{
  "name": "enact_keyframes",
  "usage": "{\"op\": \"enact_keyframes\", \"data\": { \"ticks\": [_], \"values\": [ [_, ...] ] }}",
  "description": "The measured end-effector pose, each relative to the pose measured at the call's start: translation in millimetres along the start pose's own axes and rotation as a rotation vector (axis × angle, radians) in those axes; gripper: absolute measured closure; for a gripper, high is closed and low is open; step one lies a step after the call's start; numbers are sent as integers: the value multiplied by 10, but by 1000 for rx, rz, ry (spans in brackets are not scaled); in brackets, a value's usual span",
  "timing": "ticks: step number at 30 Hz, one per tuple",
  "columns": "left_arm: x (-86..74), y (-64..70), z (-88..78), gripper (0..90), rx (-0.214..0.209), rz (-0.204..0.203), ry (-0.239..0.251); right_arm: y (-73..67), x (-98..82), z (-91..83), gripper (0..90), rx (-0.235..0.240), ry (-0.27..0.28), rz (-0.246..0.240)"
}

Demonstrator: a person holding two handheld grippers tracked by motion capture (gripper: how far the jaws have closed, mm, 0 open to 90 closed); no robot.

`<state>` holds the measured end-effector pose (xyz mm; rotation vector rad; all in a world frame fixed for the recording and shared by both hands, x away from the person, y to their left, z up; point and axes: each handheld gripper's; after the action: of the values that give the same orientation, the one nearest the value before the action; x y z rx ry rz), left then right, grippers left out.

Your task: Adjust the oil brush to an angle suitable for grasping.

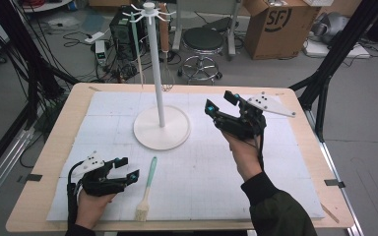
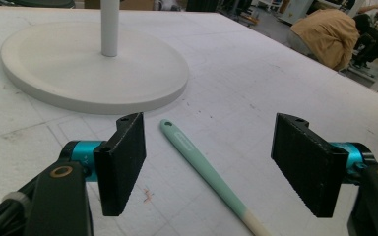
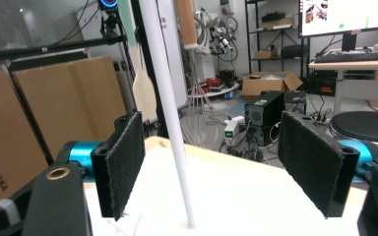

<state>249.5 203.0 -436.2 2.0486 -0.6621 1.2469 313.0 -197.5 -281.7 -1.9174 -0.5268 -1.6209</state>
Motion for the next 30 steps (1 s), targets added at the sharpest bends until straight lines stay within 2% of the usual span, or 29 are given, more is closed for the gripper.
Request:
{"op": "enact_keyframes", "data": {
  "ticks": [6,16,21,23,26,28,30],
  "values": [
    [-5,-12,-1,290,6,-1,-2,73,-232,-130,212,14,-43,-34],
    [-14,-9,7,258,13,11,-4,232,-533,-331,212,-6,-88,-18],
    [-19,-19,14,258,14,3,-10,304,-666,-432,212,19,-84,-12],
    [-23,-29,34,258,16,5,-20,309,-725,-456,204,22,-116,-26],
    [-30,-37,63,271,26,0,-34,286,-815,-522,202,25,-122,-72],
    [-35,-38,85,310,33,6,-50,289,-883,-576,202,30,-122,-69],
    [-35,-39,109,310,33,8,-58,297,-943,-623,202,26,-131,-69]
  ]
}}
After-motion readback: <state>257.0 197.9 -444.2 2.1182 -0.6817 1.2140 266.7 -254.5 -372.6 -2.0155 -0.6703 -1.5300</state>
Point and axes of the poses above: each handheld gripper's, and its own axes: z roughly forward along the jaws, x roughly out of its top, y roughly to its right, and after that the axes turned 3 degrees about -y, right-handed
